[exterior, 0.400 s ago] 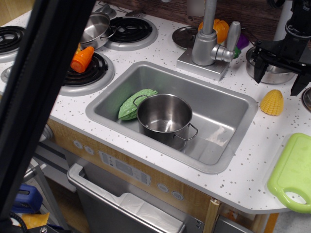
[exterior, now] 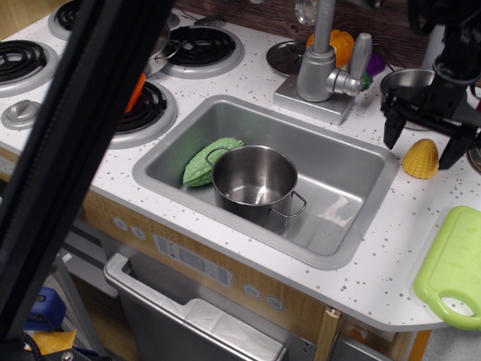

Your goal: Put corn in pot which is in sink

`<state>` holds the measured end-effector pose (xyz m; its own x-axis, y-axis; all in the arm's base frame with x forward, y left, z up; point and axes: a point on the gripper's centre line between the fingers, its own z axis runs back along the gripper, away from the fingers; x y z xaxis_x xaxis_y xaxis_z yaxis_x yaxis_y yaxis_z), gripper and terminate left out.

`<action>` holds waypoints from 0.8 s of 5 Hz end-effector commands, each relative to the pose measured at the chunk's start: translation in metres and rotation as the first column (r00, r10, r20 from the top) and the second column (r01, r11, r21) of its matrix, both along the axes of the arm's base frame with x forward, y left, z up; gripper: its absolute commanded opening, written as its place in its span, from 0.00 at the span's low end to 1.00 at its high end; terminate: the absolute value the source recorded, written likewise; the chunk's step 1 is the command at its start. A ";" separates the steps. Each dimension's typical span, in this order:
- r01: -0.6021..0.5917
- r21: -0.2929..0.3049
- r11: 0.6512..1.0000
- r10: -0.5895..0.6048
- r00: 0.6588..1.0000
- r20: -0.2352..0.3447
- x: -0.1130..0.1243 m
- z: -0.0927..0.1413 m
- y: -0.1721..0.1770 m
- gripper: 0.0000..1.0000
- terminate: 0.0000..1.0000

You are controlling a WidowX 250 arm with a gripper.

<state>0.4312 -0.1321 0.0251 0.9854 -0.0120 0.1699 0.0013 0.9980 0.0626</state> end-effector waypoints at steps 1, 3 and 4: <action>0.029 -0.017 0.999 -0.027 0.996 0.090 0.013 0.022 -0.001 1.00 0.00; 0.019 -0.062 0.998 -0.010 0.991 0.134 0.014 0.011 -0.003 1.00 0.00; -0.005 -0.083 0.997 0.017 0.988 0.152 0.014 0.007 -0.005 1.00 0.00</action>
<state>0.4381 -0.1367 0.0085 0.9643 0.0125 0.2647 -0.0124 0.9999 -0.0021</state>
